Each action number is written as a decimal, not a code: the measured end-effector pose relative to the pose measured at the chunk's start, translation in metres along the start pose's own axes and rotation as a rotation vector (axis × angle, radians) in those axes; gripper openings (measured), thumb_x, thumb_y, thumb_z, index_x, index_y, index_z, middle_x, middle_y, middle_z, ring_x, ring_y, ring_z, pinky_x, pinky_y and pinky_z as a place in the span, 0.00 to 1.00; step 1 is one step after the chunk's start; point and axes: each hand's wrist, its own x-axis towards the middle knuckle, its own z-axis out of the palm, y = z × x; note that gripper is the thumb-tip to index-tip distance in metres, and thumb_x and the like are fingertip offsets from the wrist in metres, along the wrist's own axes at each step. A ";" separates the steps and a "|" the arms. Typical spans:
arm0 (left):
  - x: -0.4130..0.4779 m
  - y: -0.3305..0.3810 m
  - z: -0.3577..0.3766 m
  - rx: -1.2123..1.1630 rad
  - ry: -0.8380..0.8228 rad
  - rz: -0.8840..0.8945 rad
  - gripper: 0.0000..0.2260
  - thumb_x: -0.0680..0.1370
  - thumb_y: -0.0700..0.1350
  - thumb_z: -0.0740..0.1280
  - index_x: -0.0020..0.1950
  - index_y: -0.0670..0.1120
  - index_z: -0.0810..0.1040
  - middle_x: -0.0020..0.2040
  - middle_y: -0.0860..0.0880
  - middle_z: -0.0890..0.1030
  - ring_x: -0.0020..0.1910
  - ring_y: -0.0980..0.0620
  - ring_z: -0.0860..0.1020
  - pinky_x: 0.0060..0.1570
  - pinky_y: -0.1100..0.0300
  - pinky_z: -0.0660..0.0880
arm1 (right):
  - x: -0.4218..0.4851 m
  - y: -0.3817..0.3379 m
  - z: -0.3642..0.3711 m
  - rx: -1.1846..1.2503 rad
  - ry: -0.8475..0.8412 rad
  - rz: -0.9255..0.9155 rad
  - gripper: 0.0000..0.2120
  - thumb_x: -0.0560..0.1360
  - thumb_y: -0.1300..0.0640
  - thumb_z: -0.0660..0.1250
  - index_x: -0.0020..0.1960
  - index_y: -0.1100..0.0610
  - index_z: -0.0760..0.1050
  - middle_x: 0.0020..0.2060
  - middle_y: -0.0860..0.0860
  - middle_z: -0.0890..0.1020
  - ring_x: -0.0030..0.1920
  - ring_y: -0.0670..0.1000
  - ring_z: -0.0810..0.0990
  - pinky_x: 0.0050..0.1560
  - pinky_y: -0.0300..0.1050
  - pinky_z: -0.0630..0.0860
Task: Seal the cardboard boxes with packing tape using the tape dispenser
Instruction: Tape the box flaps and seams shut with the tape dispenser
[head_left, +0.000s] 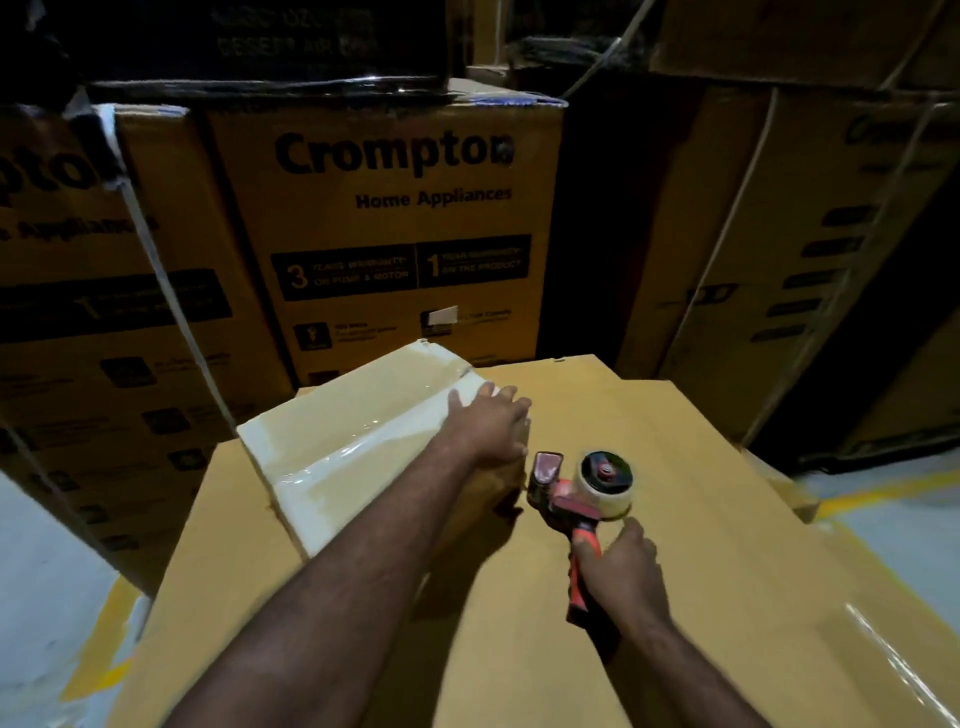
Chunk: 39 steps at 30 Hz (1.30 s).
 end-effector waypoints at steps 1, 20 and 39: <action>0.003 -0.001 0.003 0.020 0.025 0.003 0.31 0.80 0.56 0.67 0.81 0.55 0.59 0.82 0.50 0.57 0.81 0.44 0.53 0.74 0.29 0.52 | 0.002 -0.001 -0.001 0.025 -0.054 -0.017 0.31 0.77 0.43 0.66 0.72 0.59 0.64 0.56 0.55 0.77 0.53 0.56 0.78 0.46 0.47 0.75; -0.092 0.046 0.019 -0.288 0.065 0.217 0.18 0.85 0.44 0.60 0.76 0.53 0.71 0.80 0.53 0.64 0.81 0.49 0.54 0.79 0.41 0.46 | -0.004 -0.044 -0.126 1.509 -0.483 0.124 0.10 0.79 0.63 0.65 0.60 0.62 0.73 0.44 0.61 0.79 0.38 0.51 0.78 0.30 0.40 0.79; 0.002 -0.092 -0.017 -0.096 0.041 -0.329 0.41 0.74 0.78 0.47 0.82 0.58 0.57 0.84 0.49 0.48 0.82 0.40 0.45 0.71 0.25 0.39 | -0.041 -0.068 -0.123 1.186 -0.486 -0.182 0.18 0.79 0.65 0.67 0.65 0.52 0.70 0.49 0.63 0.81 0.38 0.56 0.81 0.36 0.49 0.79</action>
